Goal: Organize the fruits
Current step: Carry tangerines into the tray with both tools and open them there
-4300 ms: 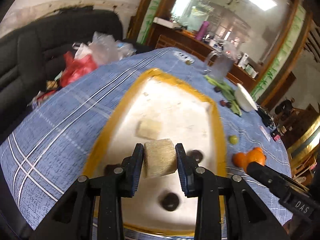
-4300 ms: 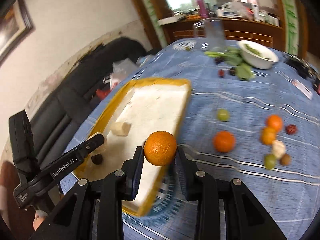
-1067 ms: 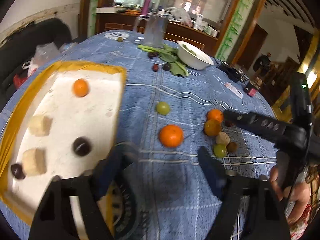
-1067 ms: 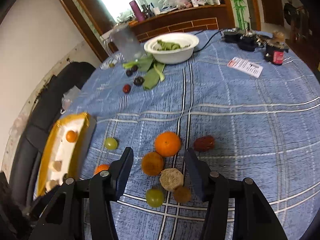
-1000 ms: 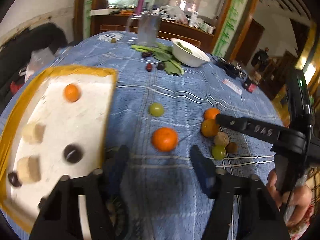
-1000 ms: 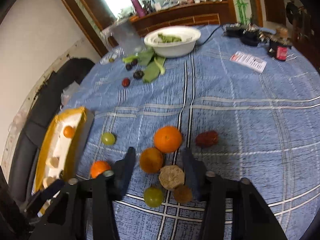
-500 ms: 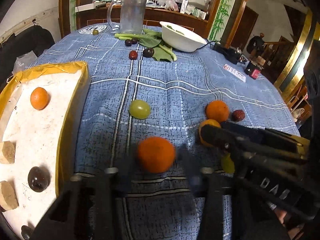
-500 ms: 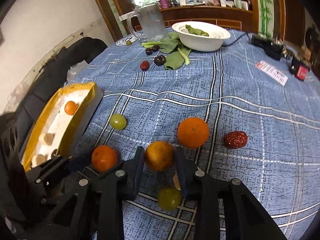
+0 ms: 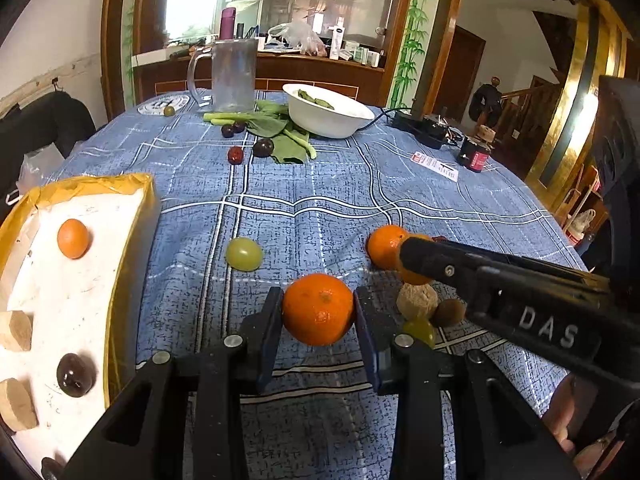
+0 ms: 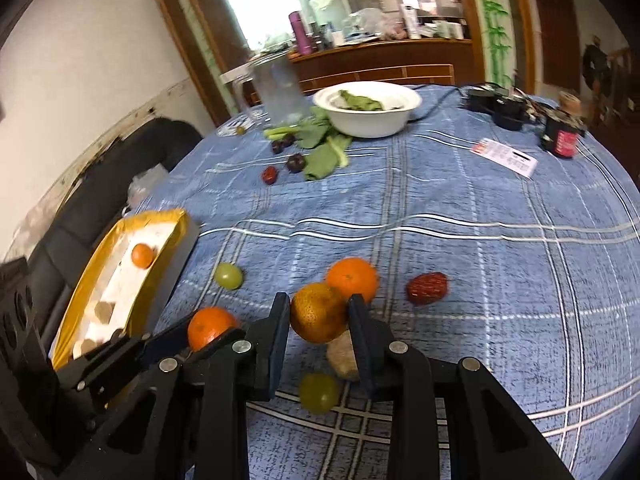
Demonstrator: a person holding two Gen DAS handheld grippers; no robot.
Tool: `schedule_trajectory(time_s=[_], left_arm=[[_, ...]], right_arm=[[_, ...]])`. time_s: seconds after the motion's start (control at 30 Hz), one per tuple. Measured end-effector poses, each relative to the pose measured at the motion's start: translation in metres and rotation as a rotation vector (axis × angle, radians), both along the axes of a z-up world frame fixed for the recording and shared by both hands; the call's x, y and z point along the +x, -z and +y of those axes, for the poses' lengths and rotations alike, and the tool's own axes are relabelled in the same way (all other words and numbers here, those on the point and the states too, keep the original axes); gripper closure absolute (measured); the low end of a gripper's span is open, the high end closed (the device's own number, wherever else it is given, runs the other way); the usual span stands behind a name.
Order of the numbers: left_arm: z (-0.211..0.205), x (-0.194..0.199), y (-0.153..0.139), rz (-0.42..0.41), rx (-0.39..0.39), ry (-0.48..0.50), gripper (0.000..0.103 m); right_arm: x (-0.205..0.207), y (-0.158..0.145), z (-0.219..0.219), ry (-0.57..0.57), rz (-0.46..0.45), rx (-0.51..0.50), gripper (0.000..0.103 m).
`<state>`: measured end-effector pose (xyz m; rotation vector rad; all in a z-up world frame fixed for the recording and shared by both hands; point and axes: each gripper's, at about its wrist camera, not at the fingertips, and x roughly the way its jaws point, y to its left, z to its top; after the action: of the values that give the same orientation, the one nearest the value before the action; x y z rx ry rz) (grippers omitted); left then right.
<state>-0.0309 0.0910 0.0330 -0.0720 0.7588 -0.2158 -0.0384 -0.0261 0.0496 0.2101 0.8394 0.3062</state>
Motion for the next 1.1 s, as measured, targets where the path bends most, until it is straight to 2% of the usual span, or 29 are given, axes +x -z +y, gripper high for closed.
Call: schedule_trajectory(time_s=[0.17, 0.37, 0.5, 0.63, 0.77, 0.93, 1.1], left_arm=[[0.011, -0.012, -0.007, -0.025, -0.051, -0.008, 0.070], [0.053, -0.052, -0.022, -0.007, -0.206, -0.034, 0.069], [0.092, -0.082, -0.039, -0.026, -0.245, -0.111, 0.069], [0.138, -0.107, -0.047, -0.044, -0.208, -0.247, 0.069], [0.177, -0.116, -0.036, -0.009, -0.185, -0.375, 0.069], [0.199, -0.116, -0.023, 0.029, -0.196, -0.415, 0.069], [0.208, -0.114, -0.016, 0.039, -0.193, -0.448, 0.069]], right_arm=[[-0.022, -0.006, -0.015, 0.054, 0.016, 0.076, 0.071], [-0.062, -0.020, -0.008, 0.033, 0.008, 0.027, 0.071], [-0.076, -0.036, 0.012, -0.023, 0.005, 0.048, 0.071], [-0.091, -0.052, 0.057, -0.141, -0.023, 0.070, 0.071], [-0.089, -0.046, 0.108, -0.245, 0.014, 0.093, 0.070], [-0.084, -0.028, 0.159, -0.321, 0.059, 0.061, 0.070], [-0.081, -0.017, 0.188, -0.354, 0.065, 0.012, 0.069]])
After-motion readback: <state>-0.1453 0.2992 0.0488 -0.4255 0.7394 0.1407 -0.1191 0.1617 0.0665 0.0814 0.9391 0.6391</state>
